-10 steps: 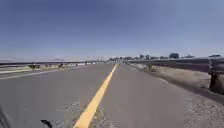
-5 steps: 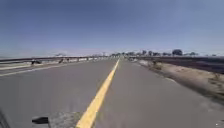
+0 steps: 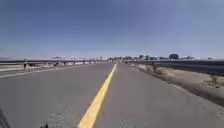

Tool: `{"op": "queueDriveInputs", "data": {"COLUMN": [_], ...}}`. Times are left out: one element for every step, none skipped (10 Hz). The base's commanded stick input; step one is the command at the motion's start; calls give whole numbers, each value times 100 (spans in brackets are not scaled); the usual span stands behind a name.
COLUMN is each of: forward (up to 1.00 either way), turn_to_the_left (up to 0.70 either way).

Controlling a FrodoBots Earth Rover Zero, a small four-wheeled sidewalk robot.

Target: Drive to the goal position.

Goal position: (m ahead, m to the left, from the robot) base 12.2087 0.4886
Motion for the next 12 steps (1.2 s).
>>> {"op": "queueDriveInputs", "data": {"forward": [85,85,85,85,85,85,85,85,85,85,85,85], "turn_to_the_left": [0,0,0,0,0,0,0,0,0,0,0,0]}}
